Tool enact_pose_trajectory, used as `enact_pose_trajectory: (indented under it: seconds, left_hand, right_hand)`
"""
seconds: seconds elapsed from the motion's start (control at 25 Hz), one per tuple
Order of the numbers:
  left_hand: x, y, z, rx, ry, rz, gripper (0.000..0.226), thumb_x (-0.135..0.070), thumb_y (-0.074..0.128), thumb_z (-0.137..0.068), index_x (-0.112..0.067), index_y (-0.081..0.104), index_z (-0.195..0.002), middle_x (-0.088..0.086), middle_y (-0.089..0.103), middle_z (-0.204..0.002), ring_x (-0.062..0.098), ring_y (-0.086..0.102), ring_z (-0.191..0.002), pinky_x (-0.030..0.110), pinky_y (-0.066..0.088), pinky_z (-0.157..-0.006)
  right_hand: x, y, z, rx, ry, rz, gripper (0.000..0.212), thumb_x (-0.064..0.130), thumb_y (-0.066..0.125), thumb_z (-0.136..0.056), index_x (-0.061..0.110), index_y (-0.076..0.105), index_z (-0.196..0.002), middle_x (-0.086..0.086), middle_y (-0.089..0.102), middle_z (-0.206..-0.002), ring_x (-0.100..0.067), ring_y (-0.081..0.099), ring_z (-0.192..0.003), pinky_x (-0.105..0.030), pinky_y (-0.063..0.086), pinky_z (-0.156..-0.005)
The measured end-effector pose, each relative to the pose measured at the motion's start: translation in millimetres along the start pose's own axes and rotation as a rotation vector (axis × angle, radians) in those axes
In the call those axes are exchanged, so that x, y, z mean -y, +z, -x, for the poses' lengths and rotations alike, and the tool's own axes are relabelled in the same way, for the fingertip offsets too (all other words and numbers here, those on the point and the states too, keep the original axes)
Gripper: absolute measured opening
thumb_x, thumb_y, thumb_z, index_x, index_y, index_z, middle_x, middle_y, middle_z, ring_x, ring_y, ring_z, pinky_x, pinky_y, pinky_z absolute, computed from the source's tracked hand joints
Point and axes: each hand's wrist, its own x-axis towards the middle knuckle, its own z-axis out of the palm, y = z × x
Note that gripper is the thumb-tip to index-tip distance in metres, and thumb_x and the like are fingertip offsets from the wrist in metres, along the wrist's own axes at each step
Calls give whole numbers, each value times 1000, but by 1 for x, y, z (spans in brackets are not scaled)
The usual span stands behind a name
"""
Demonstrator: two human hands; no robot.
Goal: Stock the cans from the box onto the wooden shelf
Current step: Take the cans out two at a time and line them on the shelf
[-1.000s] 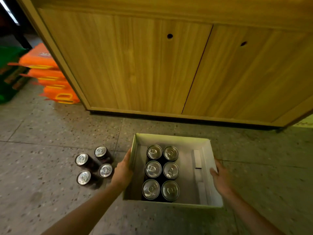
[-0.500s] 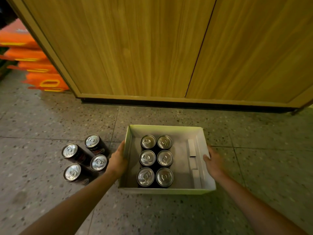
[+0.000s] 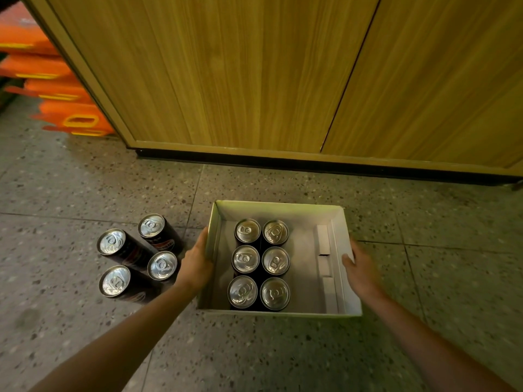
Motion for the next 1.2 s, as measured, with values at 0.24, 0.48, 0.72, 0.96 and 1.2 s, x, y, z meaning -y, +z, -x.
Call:
enact_pose_trajectory:
  seconds: [0.24,0.48,0.72,0.96,1.2]
  left_hand:
    - [0,4,3,-23,82,-130,79,-8,51,-88,-19,1,-147,22,37,-145,39,45,-127,51,38,-106]
    - [-49,-17,-2,-60,444,-48,73,-18,66,-81,-18,27,-143,0,43,-137,17,43,-124,34,37,-104]
    - [-56,0,-33,241,53,319,56,2,57,-84,-12,37,-134,12,44,-139,25,46,-123,39,47,-95]
    - [-32,-1,-53,375,236,11,64,4,65,-75,-21,44,-130,4,54,-128,16,51,-120,33,45,-101]
    - [-40,8,-63,326,200,139,69,1,72,-70,-18,44,-131,4,56,-124,16,51,-117,29,44,-99]
  right_hand:
    - [1,0,1,-11,37,-3,64,22,54,-89,18,21,-144,-9,30,-151,-29,35,-135,-47,34,-106]
    - [62,-17,-3,-77,-472,33,44,15,62,-83,11,50,-125,-2,59,-118,-11,52,-107,-16,37,-89]
    - [73,27,-37,487,-337,8,64,5,63,-77,19,38,-135,-4,49,-135,-17,44,-125,-28,37,-102]
    - [64,54,-52,544,-375,46,76,6,74,-70,21,39,-135,-1,47,-139,-13,42,-129,-34,33,-110]
    - [70,67,-58,515,-269,-129,79,11,80,-64,22,41,-132,5,48,-131,-10,42,-124,-27,32,-106]
